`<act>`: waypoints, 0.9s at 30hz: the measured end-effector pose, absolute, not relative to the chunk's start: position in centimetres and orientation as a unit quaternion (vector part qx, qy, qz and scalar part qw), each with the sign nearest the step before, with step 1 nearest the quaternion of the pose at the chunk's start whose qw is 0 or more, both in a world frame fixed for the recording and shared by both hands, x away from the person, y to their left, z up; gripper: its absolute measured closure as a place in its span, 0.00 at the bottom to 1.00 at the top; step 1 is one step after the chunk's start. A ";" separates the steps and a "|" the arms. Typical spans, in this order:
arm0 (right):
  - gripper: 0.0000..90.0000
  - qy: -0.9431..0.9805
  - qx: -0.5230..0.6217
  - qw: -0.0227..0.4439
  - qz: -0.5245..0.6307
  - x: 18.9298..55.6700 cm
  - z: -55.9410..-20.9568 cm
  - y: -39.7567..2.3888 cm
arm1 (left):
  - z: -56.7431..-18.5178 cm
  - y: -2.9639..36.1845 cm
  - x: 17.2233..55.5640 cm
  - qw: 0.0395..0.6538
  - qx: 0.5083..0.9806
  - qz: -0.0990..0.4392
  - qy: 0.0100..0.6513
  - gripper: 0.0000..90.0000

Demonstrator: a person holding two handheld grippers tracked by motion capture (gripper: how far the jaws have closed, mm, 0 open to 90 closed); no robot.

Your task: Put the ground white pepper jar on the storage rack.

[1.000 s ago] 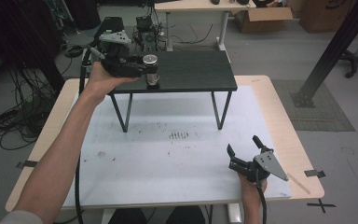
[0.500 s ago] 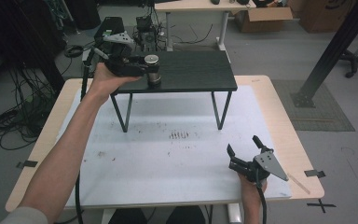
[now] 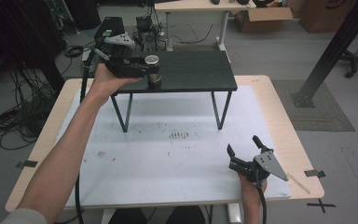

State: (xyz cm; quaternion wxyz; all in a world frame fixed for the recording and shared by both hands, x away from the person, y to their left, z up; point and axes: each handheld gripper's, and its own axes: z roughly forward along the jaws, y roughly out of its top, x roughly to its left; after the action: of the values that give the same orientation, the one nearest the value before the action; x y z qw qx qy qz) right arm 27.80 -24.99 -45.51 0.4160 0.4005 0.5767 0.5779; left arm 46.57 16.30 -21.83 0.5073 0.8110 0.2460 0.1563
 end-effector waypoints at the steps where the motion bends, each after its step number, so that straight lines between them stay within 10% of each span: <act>1: 0.04 0.577 0.401 0.416 0.578 27.8 -45.5 -25.0 | -21.8 16.3 46.6 0.509 0.810 0.156 0.247 0.55; 27: 0.04 0.577 0.401 0.415 0.578 27.8 -45.5 -25.0 | -21.8 16.2 46.5 0.501 0.815 0.157 0.246 0.46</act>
State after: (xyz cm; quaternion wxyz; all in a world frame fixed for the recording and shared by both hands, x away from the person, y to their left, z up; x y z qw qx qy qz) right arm 27.80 -24.99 -45.51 0.4154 0.4009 0.5769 0.5779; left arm 46.48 16.19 -21.81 0.5010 0.8147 0.2462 0.1570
